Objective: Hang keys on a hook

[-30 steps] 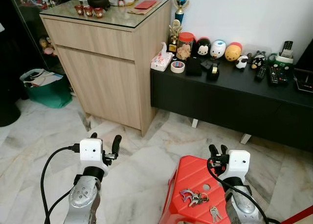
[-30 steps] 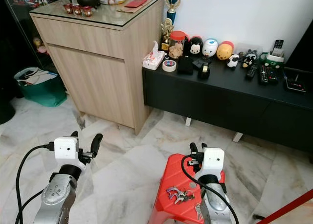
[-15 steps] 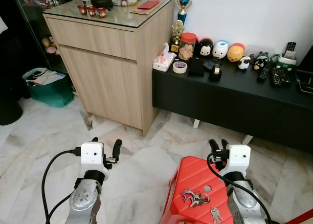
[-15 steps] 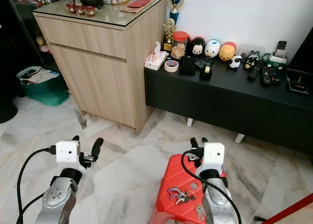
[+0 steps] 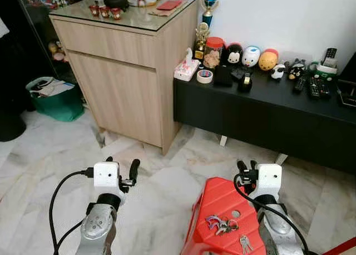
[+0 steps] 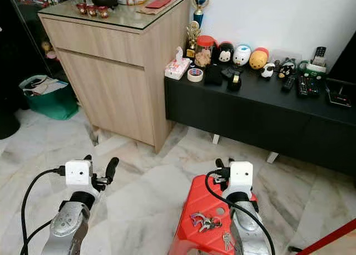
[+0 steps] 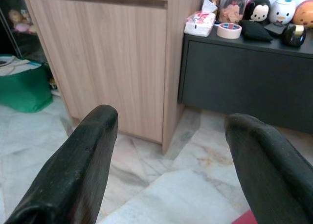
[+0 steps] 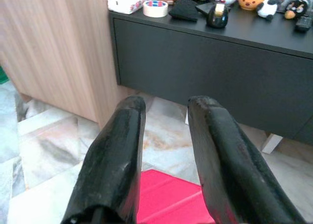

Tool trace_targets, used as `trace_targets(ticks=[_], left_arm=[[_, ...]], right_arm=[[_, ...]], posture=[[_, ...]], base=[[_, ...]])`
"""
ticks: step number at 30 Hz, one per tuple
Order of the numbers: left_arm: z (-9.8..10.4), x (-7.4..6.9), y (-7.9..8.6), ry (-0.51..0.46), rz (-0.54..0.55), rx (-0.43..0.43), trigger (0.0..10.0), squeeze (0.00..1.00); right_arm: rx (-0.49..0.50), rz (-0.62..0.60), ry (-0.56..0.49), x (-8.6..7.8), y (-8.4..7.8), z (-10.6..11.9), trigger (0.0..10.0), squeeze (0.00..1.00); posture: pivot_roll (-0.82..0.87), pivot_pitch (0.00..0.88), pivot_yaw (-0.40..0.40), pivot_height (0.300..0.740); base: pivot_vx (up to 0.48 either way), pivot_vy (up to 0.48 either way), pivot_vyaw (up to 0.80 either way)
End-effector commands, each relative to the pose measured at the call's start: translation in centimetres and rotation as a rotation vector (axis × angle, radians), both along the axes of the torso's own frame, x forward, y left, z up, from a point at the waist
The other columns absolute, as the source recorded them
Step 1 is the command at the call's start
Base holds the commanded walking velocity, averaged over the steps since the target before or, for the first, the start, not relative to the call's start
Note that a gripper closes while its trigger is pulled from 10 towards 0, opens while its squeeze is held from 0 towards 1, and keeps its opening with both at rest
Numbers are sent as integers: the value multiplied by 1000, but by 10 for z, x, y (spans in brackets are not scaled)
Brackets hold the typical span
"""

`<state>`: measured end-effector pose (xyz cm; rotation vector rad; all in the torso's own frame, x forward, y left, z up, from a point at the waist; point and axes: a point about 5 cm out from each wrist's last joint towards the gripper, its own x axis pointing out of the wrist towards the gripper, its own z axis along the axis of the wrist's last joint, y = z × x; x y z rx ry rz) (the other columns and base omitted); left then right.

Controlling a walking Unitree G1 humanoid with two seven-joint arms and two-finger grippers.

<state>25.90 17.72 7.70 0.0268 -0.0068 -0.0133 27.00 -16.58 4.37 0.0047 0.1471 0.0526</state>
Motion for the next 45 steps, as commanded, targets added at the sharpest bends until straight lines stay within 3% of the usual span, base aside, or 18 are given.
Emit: trace_targets(ticks=[1,24,28,45], left_arm=[[-2,0,-3,12,-9,-5,10000,0],[-3,2,-6,27,-15,-7,10000,0],[-4,3,-8,29,-19,-11,10000,0],[-6,3,-11,36,-28,-14,10000,0]], right_arm=[[-1,5,2,-1,0,-1,10000,0],[-12,31,58,1,4,-6,10000,0],[-3,43,41,0,6,-5,10000,0],[-7,43,39,0,4,-5,10000,0]], posture=[[8,0,-36,662],[11,0,-35,657],[9,0,-33,632],[7,0,-32,632]], base=[[0,0,0],[0,0,0],[0,0,0],[0,0,0]])
